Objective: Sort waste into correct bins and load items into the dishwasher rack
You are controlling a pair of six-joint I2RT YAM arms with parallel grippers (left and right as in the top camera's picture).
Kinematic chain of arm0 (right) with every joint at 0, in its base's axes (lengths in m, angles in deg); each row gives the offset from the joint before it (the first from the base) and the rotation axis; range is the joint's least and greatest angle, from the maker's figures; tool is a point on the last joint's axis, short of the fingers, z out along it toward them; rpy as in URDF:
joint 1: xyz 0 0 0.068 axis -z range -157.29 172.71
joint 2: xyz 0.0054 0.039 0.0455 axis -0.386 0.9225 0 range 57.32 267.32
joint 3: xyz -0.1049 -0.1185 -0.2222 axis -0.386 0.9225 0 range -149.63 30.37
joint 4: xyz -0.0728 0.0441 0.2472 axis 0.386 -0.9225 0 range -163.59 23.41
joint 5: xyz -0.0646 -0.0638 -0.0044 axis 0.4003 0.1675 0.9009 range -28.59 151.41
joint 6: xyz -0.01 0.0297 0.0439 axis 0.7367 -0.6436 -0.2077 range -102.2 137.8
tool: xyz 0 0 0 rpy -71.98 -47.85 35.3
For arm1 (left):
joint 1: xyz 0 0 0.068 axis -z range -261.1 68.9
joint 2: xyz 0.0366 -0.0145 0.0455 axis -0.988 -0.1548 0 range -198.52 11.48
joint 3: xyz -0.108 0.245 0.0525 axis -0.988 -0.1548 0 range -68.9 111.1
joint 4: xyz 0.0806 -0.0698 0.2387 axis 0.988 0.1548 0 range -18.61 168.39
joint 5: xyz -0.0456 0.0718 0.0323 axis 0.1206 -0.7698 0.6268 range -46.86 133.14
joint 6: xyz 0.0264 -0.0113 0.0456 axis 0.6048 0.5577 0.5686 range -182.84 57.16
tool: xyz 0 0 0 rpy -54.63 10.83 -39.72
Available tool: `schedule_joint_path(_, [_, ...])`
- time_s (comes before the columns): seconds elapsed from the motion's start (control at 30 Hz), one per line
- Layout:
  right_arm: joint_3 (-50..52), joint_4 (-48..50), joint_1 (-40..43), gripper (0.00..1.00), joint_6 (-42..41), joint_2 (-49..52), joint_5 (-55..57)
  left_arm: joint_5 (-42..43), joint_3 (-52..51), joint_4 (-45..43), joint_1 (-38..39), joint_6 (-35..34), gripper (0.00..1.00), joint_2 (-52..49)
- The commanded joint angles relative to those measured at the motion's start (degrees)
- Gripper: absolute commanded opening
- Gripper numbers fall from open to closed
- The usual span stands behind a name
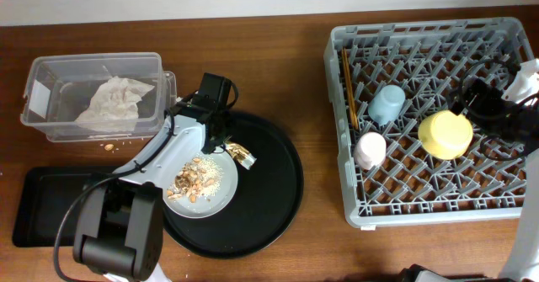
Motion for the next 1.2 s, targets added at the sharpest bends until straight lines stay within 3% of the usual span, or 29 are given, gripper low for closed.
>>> schedule_joint_path(0.0, [-0.48,0.04,0.26,0.99,-0.42,0.11,0.52,-0.57,-0.09,0.11,0.02,-0.81,0.55,-1.09])
schedule_joint_path(0.17, [-0.48,0.04,0.26,0.99,-0.42,0.11,0.52,-0.44,-0.11,0.98,0.0,-0.81,0.55,-1.16])
schedule_joint_path(0.57, [-0.48,0.04,0.26,0.99,-0.42,0.11,0.52,-0.42,-0.11,-7.41,0.11,-1.68,0.55,-4.79])
schedule_joint_path(0.87, [-0.48,0.04,0.26,0.99,-0.42,0.11,0.52,0.02,-0.17,-5.6,0.37,-1.66,0.54,-8.04])
schedule_joint_path(0.97, [-0.48,0.07,0.26,0.99,-0.42,0.11,0.52,0.02,0.09,-5.64,0.33,-1.64,0.46,-8.2])
schedule_joint_path(1.07, [-0.48,0.04,0.26,0.99,-0.42,0.09,0.52,0.02,0.15,-4.46,0.33,-1.2,0.24,-7.74])
schedule_joint_path(1.17, [-0.48,0.04,0.26,0.98,-0.42,0.11,0.52,0.0,0.2,-2.54,0.33,-1.2,0.14,-5.22])
